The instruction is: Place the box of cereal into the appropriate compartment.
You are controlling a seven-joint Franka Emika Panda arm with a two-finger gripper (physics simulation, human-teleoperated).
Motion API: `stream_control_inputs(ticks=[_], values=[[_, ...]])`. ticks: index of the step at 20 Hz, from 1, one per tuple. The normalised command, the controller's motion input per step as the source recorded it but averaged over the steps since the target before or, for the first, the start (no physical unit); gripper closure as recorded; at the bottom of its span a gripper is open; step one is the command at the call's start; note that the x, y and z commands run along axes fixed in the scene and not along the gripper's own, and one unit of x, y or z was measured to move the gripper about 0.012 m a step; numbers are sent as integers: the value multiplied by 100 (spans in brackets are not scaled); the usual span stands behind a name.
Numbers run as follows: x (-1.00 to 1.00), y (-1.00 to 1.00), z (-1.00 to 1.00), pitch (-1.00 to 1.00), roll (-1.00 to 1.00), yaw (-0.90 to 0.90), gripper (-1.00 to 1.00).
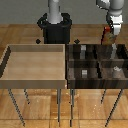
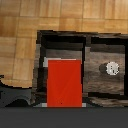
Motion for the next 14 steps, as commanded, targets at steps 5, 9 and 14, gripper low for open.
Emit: stream_control_inputs(ticks=[5, 9, 14], values=[[0, 20, -47, 0, 0, 0, 100], [0, 0, -100, 0, 0, 0, 100], [0, 0, -100, 0, 0, 0, 100]])
